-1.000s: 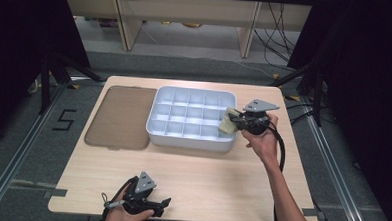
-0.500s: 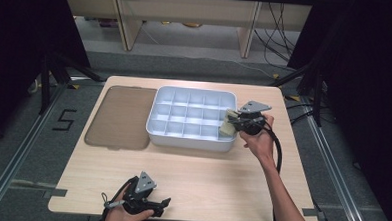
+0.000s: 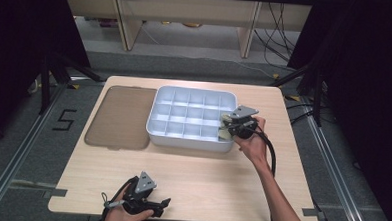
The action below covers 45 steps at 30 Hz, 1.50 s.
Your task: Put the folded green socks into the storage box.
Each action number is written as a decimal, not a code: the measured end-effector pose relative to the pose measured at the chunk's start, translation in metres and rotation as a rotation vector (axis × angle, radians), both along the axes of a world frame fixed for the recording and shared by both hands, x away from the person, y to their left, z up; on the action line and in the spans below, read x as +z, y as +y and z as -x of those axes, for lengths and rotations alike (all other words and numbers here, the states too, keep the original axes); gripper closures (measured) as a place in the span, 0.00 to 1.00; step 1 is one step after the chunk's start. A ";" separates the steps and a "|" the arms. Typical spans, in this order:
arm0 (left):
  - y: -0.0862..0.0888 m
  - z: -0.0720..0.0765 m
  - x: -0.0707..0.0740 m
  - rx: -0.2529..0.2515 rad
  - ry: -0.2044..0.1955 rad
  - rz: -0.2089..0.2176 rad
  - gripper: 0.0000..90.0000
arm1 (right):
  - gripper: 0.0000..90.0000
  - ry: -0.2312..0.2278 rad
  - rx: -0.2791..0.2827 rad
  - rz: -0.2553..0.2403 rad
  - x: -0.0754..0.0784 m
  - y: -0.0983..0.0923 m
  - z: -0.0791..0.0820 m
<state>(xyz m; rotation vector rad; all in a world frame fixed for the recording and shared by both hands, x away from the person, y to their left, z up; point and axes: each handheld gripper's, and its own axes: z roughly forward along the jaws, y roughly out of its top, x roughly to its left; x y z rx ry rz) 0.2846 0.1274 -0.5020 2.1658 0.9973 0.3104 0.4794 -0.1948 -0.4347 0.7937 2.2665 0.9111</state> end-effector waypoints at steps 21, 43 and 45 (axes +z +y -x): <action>0.004 0.000 0.005 -0.013 -0.025 -0.036 0.20 | 0.78 0.088 0.042 0.012 -0.018 0.001 0.003; 0.003 0.001 0.005 0.015 -0.029 0.003 0.21 | 0.97 0.194 0.004 -0.033 -0.014 -0.001 -0.004; 0.004 0.000 0.005 0.002 -0.032 -0.002 0.21 | 0.97 0.201 -0.008 -0.030 -0.018 0.004 -0.004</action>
